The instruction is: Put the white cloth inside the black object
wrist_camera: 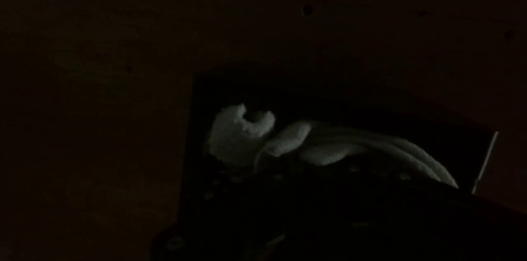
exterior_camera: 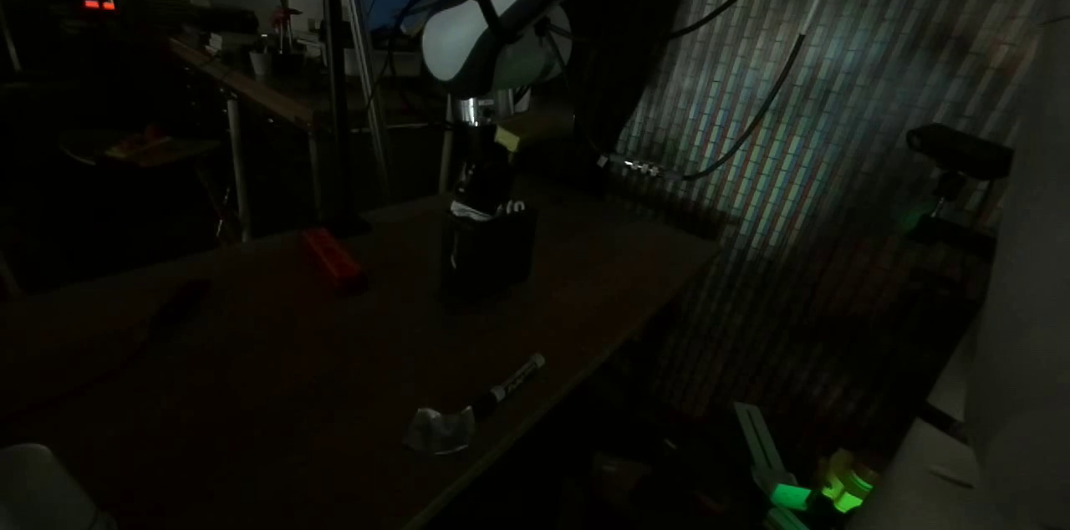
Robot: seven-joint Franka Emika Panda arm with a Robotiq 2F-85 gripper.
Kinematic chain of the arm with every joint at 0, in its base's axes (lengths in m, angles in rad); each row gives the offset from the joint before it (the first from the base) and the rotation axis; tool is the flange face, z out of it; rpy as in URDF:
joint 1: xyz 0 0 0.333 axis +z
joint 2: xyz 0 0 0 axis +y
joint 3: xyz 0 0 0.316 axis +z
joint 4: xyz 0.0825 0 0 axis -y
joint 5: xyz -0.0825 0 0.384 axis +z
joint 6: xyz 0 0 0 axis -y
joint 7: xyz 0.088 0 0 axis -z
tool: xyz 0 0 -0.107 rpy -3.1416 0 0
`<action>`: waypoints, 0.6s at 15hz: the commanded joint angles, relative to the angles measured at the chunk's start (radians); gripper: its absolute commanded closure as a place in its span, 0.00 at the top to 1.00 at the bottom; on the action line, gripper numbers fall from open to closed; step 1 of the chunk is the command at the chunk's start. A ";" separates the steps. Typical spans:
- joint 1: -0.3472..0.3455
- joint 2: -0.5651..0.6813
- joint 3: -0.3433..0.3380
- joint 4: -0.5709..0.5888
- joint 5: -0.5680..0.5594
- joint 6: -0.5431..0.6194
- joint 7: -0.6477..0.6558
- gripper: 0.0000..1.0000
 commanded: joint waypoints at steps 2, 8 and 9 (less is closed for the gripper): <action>-0.002 0.038 0.008 0.032 0.032 -0.019 -0.009 0.00; -0.021 0.095 0.021 0.039 0.097 -0.004 -0.067 0.00; -0.025 0.108 0.025 0.042 0.116 -0.003 -0.086 0.00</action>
